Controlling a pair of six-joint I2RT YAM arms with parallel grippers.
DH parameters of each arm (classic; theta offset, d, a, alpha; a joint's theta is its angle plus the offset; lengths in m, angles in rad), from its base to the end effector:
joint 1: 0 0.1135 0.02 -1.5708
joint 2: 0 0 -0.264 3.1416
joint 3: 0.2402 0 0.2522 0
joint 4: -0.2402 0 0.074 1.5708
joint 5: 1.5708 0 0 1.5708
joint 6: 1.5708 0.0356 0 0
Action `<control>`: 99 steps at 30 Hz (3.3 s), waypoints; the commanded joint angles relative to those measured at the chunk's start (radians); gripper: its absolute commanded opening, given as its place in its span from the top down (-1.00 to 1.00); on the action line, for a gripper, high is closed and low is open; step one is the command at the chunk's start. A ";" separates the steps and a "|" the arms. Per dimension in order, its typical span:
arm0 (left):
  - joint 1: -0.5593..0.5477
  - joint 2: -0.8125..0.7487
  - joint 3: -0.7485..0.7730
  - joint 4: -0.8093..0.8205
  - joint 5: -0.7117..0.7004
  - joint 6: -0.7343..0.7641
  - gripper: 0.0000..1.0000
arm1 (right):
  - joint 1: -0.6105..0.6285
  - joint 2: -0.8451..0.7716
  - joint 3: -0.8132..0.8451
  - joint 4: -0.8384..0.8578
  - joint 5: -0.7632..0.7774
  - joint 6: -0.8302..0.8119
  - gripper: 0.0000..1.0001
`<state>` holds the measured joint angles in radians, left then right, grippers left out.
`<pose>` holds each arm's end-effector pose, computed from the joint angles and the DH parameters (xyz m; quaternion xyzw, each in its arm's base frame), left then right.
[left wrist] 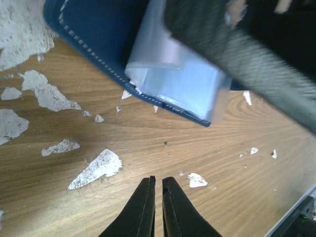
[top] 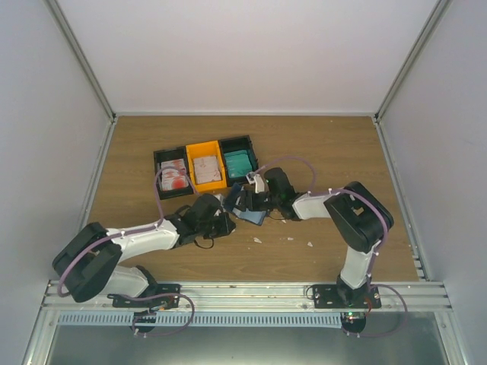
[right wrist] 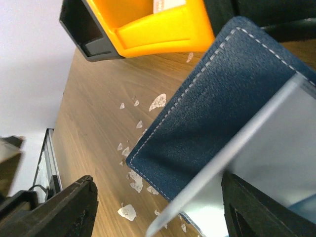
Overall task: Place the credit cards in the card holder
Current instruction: Open the card holder at the center of the board.
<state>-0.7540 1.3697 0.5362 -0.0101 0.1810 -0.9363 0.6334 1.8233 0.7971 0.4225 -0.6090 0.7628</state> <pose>0.1770 -0.1750 0.1497 -0.0527 0.9299 -0.3210 0.1719 0.2694 0.2231 0.1321 -0.0845 0.8519 0.4884 0.1692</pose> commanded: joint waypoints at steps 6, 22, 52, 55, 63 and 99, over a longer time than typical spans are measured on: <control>0.028 -0.121 0.003 -0.061 -0.090 -0.017 0.79 | -0.005 0.066 0.099 -0.077 0.002 -0.092 -0.48; 0.150 -0.206 0.038 -0.126 -0.086 0.080 0.78 | 0.061 0.092 -0.004 -0.352 0.044 -0.171 -0.60; 0.160 0.160 0.156 0.042 0.333 0.265 0.78 | 0.093 -0.043 -0.068 -0.486 0.130 -0.247 0.55; 0.160 0.195 0.167 0.018 0.261 0.270 0.78 | 0.093 -0.053 -0.076 -0.490 0.133 -0.246 0.59; 0.160 0.262 0.149 -0.051 0.134 0.266 0.79 | 0.096 -0.105 -0.012 -0.621 0.258 -0.270 0.56; 0.151 -0.058 0.027 -0.069 0.048 0.137 0.42 | 0.273 0.037 0.263 -0.885 0.757 -0.199 -0.23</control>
<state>-0.6254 1.3350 0.5056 -0.0151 0.2970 -0.8803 0.9089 1.8507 1.1297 -0.4866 0.1520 0.6655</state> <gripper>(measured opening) 0.261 0.614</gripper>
